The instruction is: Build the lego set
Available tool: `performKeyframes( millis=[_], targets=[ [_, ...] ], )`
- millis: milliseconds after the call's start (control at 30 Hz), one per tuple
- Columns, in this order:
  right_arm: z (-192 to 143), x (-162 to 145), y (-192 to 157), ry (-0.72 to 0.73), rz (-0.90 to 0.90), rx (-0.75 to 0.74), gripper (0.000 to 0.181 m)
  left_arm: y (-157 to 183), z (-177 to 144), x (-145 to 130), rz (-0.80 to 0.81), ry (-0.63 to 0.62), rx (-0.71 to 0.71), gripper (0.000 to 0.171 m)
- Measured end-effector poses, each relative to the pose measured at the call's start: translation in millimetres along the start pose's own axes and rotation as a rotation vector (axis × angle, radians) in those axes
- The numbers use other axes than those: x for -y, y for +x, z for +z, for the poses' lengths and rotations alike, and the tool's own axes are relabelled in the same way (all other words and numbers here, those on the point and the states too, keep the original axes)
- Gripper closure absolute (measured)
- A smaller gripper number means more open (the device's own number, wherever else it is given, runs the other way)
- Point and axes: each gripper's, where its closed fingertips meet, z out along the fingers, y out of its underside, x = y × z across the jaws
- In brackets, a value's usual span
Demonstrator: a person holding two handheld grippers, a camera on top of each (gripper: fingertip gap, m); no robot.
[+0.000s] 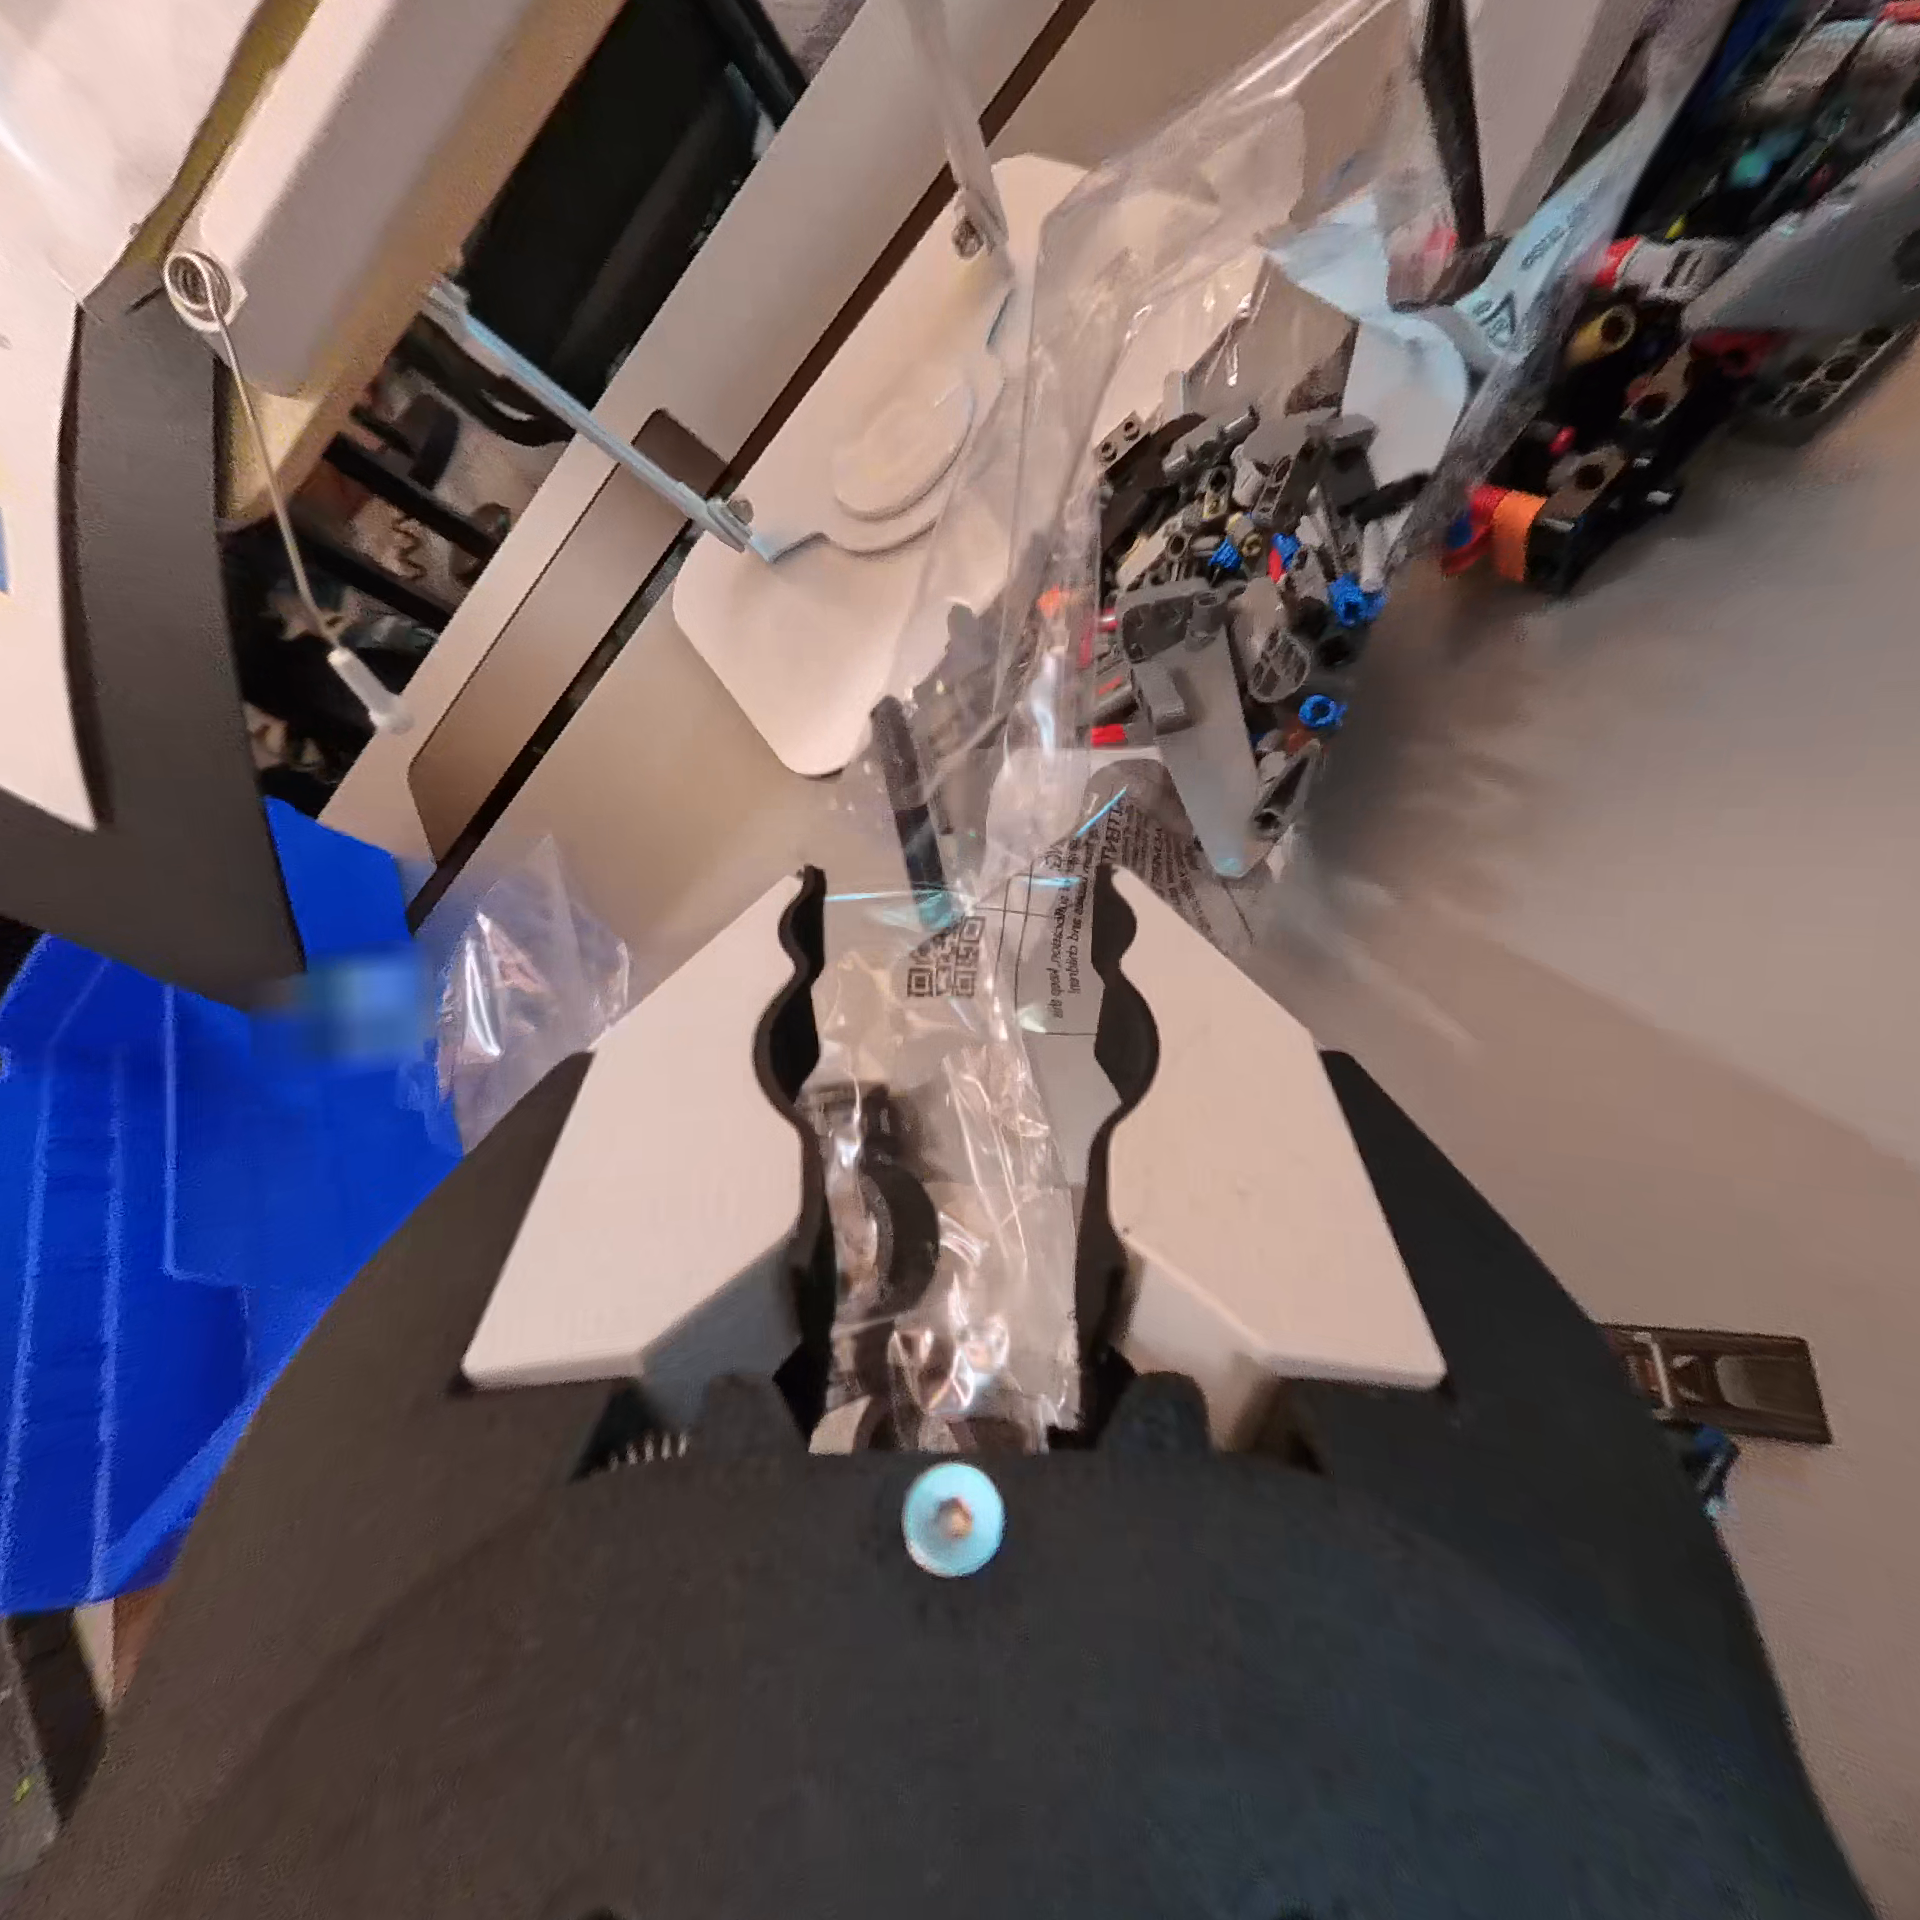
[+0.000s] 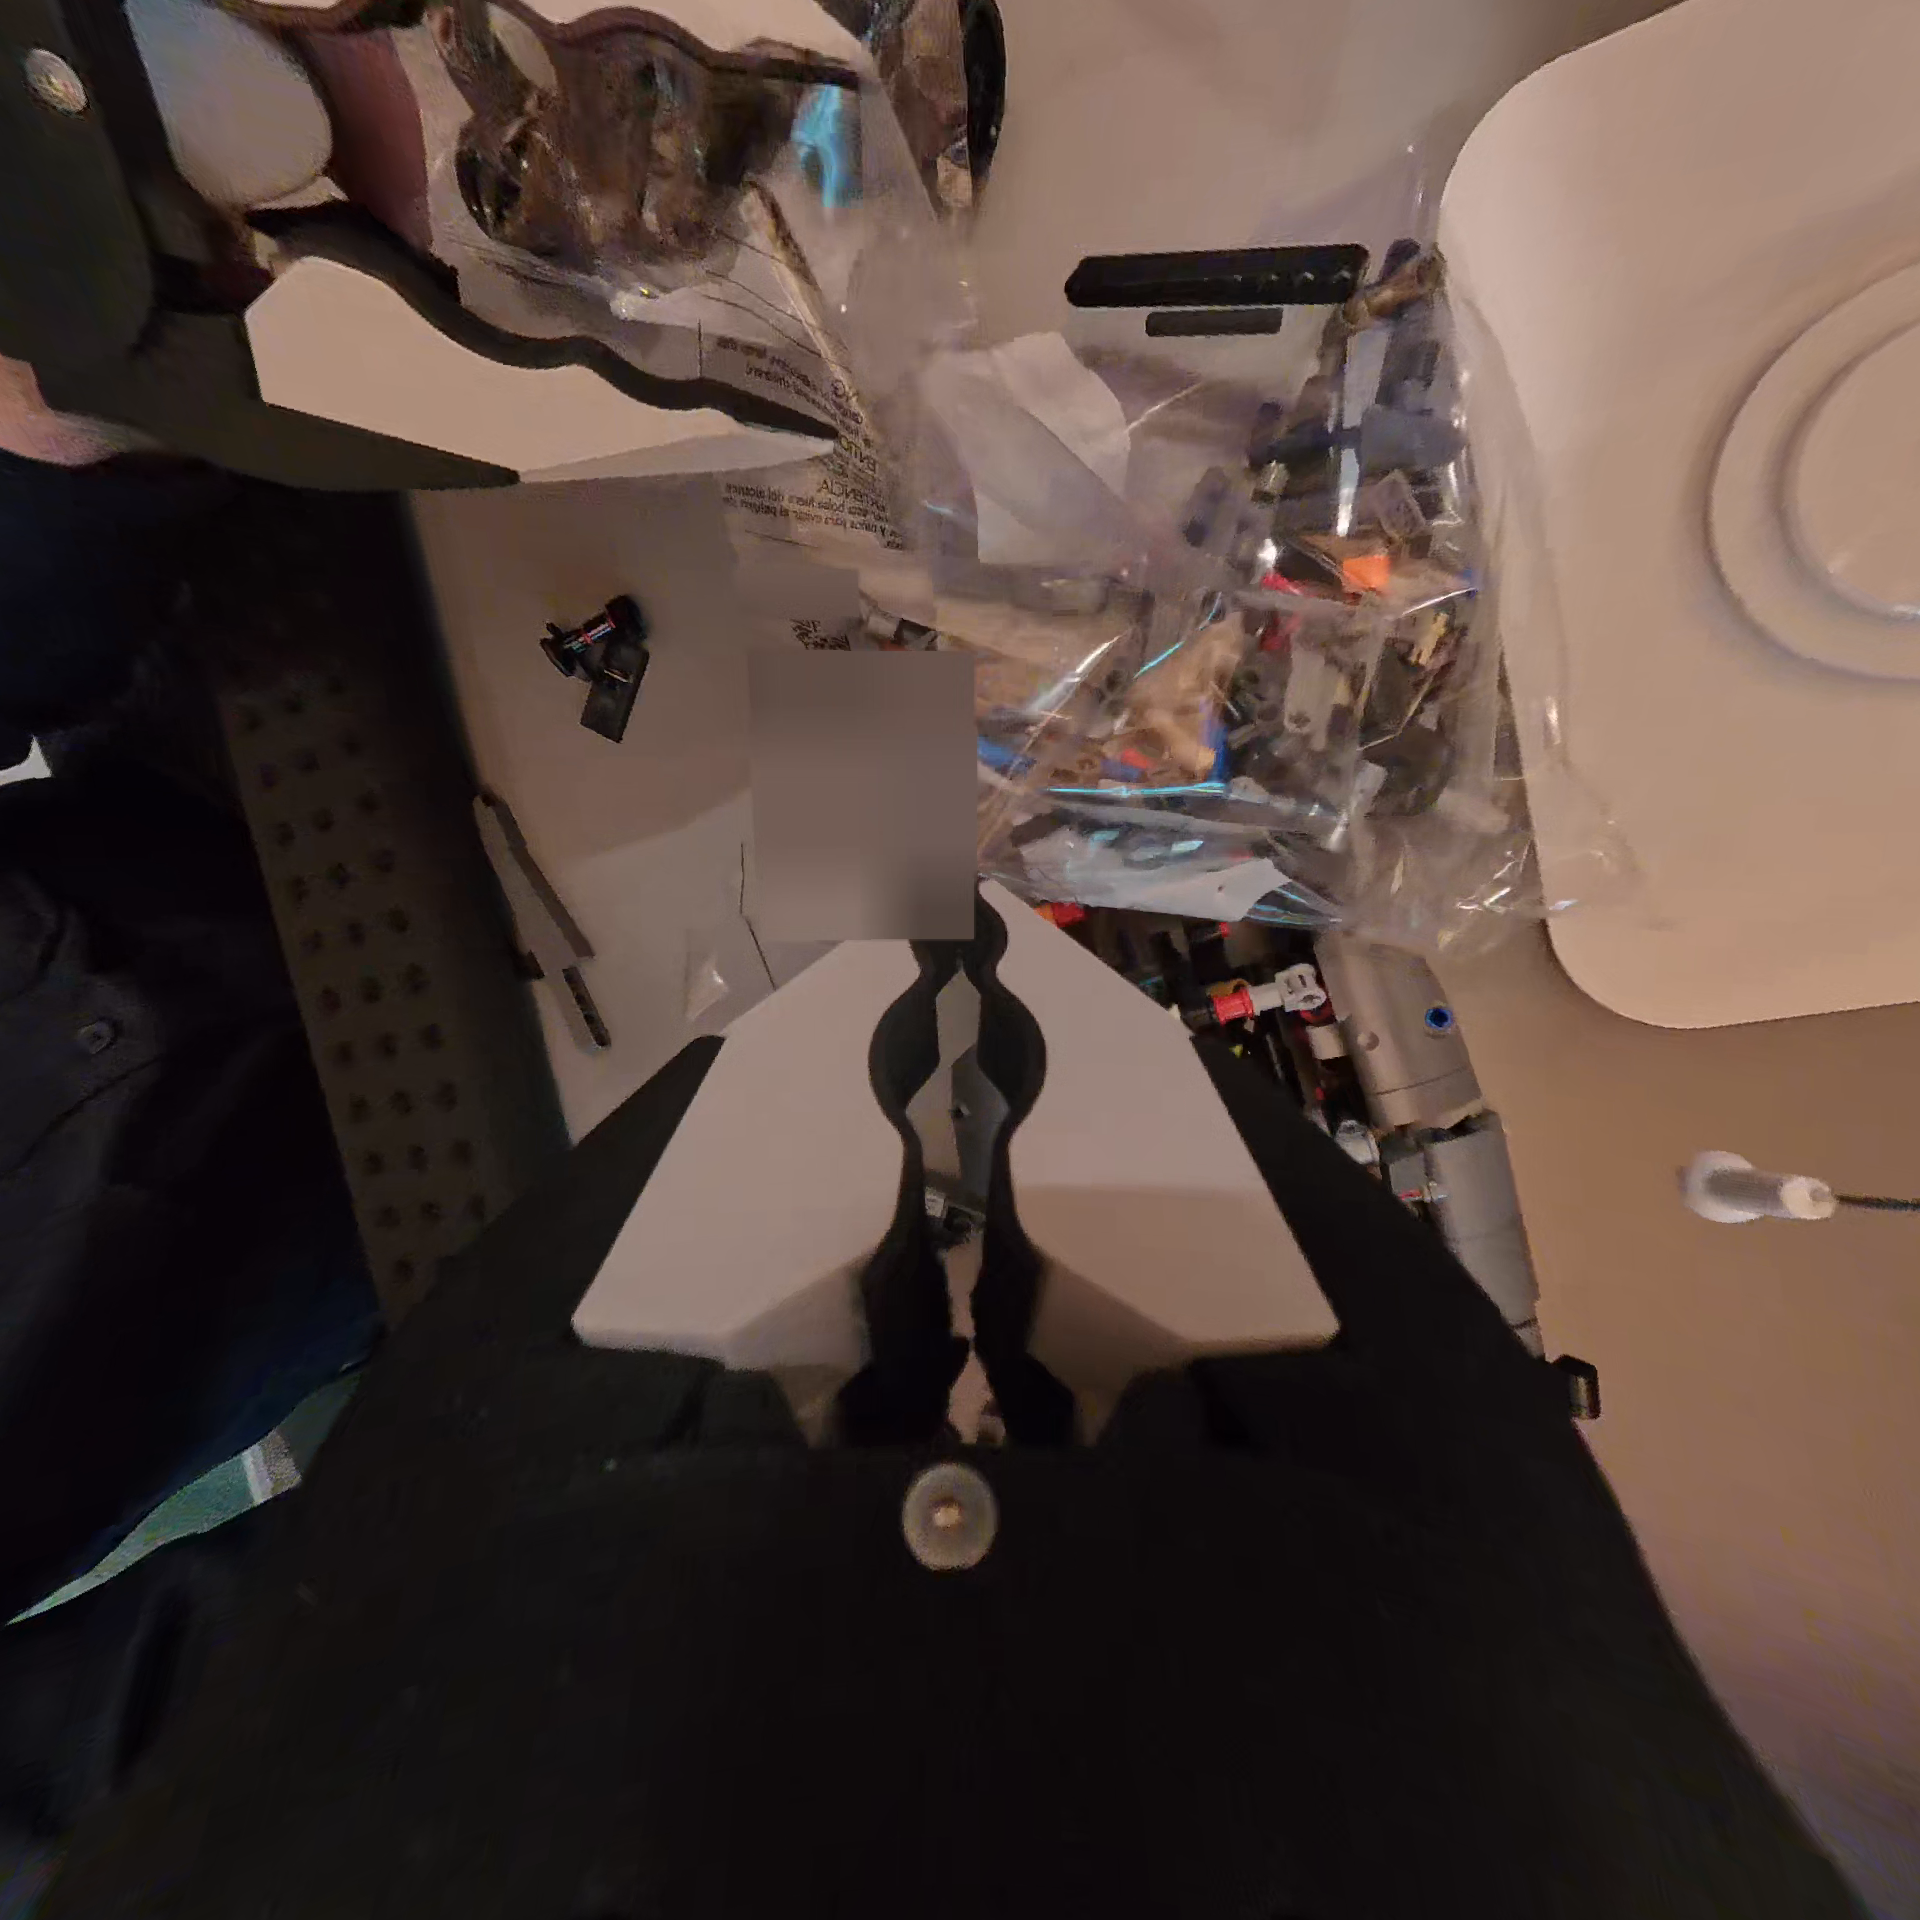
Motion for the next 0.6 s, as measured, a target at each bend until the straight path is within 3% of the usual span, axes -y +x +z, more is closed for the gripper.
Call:
performKeyframes(
  millis=[233, 433, 500, 567, 600],
  targets=[
    [-15.6, -1.6, 4.1, 0.055, 0.007, 0.004, 0.181, 7.3, -11.7, 32.9, -0.168, 0.107, -0.274, 0.121],
    [-22.8, -3.6, 4.2, 0.073, -0.004, 0.001, 0.181, 19.0, 11.9, 35.7, -0.130, -0.008, -0.372, 0.122],
    [-23.5, -3.6, 4.1, 0.078, -0.006, 0.005, 0.181, 22.9, 20.8, 31.1, -0.138, -0.039, -0.409, 0.138],
    [-24.0, -3.3, 4.8, 0.084, -0.003, 0.010, 0.181, 39.4, 21.1, 25.1, -0.135, -0.078, -0.526, 0.170],
    [-24.6, -3.3, 5.4, 0.089, -0.003, 0.012, 0.181, 38.4, 23.8, 23.7, -0.136, -0.085, -0.515, 0.171]
  ],
)
